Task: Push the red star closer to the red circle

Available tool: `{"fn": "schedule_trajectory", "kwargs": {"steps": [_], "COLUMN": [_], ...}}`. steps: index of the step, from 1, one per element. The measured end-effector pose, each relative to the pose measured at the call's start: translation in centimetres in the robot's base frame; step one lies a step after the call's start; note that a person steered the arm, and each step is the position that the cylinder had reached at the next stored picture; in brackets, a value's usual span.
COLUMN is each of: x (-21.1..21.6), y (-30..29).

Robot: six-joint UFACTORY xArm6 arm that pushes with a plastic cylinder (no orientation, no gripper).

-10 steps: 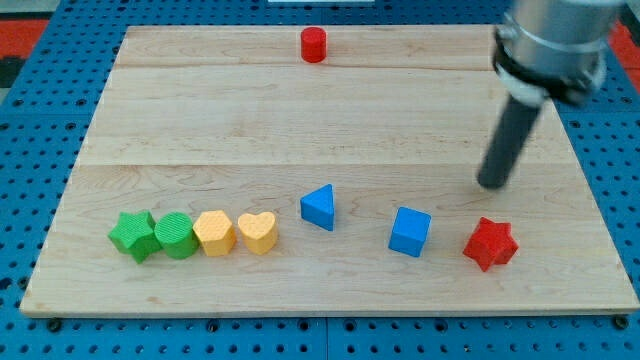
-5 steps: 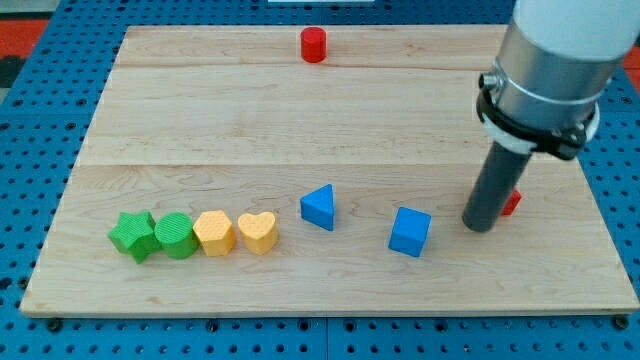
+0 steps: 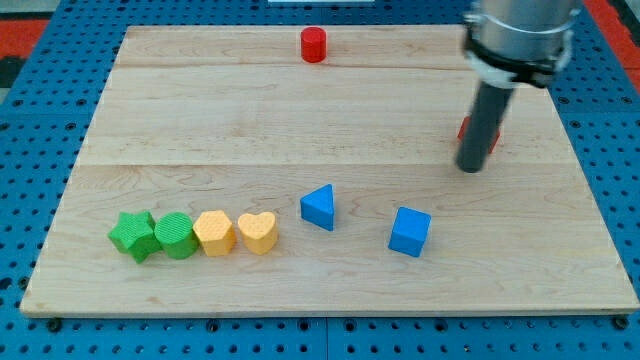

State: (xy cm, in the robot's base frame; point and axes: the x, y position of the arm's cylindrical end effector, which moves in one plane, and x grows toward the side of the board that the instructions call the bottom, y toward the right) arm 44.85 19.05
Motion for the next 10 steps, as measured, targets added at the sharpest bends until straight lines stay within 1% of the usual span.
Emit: {"fn": "schedule_trajectory", "kwargs": {"steps": [1, 2, 3, 4, 5, 6, 7, 8, 9, 10], "x": [-2.8, -7.8, -12.4, -9.6, -5.4, -10.9, -17.5, -15.7, -12.9, -16.7], "y": [2.7, -0.6, -5.8, -4.0, -5.3, -11.6, -16.4, -17.0, -15.4, -11.0]}}
